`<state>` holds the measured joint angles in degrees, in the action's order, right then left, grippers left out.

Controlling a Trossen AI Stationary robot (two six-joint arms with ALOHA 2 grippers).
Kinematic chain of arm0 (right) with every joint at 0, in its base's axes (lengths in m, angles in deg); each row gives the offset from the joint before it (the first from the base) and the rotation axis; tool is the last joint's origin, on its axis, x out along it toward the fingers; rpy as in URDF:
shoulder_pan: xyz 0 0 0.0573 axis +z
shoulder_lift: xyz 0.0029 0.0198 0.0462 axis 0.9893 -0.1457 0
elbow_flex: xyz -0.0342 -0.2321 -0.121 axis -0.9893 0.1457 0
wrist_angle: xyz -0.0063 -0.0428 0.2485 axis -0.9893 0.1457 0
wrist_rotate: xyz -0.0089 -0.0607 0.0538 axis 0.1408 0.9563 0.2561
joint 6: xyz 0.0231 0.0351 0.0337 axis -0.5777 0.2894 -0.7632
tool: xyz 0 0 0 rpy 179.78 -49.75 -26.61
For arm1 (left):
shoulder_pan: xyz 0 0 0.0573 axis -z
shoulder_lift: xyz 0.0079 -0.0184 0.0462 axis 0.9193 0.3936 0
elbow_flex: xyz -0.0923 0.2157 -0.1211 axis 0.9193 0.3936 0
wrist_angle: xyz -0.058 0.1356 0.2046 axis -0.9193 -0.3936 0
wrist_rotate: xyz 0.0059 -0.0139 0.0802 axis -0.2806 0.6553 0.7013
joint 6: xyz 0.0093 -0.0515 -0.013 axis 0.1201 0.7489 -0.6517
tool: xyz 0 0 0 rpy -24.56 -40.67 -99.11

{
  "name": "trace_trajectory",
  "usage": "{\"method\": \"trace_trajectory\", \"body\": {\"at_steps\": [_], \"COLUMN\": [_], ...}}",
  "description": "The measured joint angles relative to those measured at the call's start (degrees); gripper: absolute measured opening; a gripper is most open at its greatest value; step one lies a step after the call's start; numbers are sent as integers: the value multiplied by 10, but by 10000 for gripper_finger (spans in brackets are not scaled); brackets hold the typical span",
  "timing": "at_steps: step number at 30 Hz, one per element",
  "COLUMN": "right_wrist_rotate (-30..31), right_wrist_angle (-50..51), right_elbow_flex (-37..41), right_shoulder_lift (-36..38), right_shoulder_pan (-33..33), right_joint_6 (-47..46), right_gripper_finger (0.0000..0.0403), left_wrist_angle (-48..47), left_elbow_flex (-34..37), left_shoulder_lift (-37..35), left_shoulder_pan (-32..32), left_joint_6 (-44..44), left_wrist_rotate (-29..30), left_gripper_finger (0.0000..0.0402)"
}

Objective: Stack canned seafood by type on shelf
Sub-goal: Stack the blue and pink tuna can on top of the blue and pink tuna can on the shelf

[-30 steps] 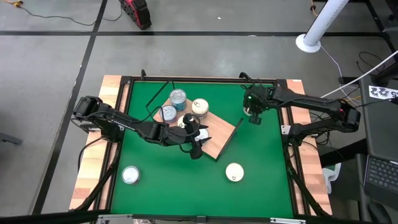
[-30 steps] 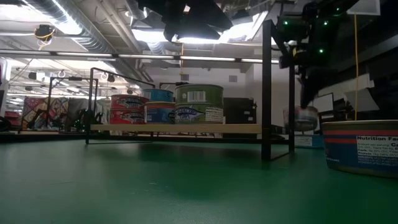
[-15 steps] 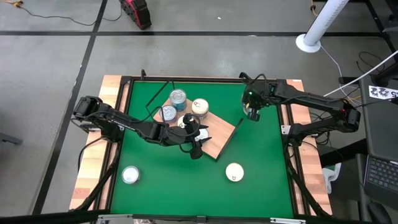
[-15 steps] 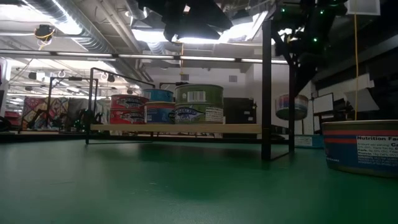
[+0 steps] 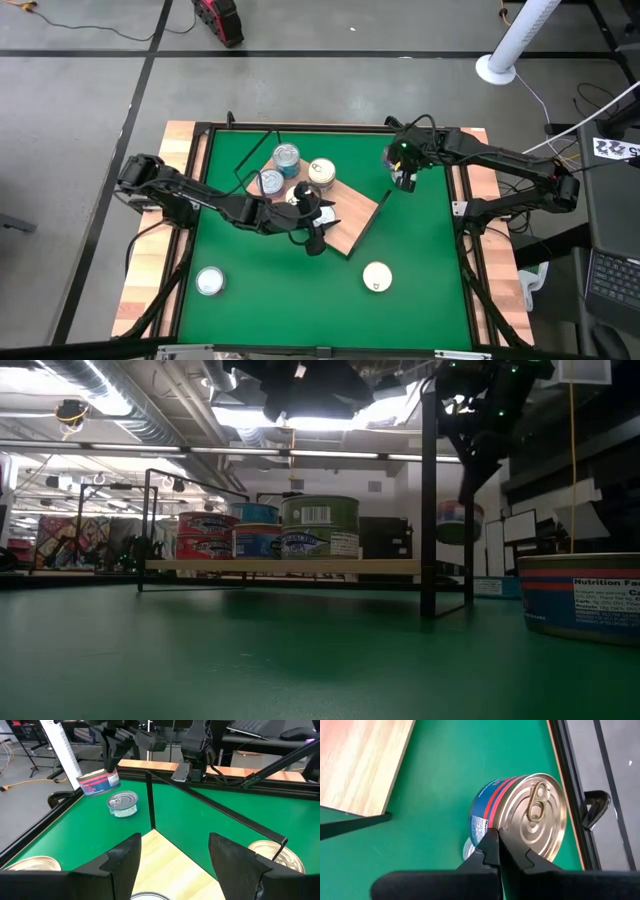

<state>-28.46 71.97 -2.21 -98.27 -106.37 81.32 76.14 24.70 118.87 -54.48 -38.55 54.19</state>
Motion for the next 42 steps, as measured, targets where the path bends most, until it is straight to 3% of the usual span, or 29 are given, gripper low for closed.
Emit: {"method": "trace_trajectory", "body": {"at_steps": [33, 42], "right_wrist_rotate": [-16, -46], "right_wrist_angle": [-83, -114], "right_elbow_flex": [0, 0], "right_shoulder_lift": [-1, -2], "right_shoulder_pan": [0, 0], "right_joint_6": [47, 51], "right_gripper_finger": [0, 0], "left_wrist_angle": [-2, -67], "left_elbow_flex": [-1, -2], "left_shoulder_lift": [-34, -87], "left_shoulder_pan": [-1, -1], "left_joint_6": [-29, -30], "left_wrist_rotate": [11, 29], "left_gripper_finger": [227, 227]}}
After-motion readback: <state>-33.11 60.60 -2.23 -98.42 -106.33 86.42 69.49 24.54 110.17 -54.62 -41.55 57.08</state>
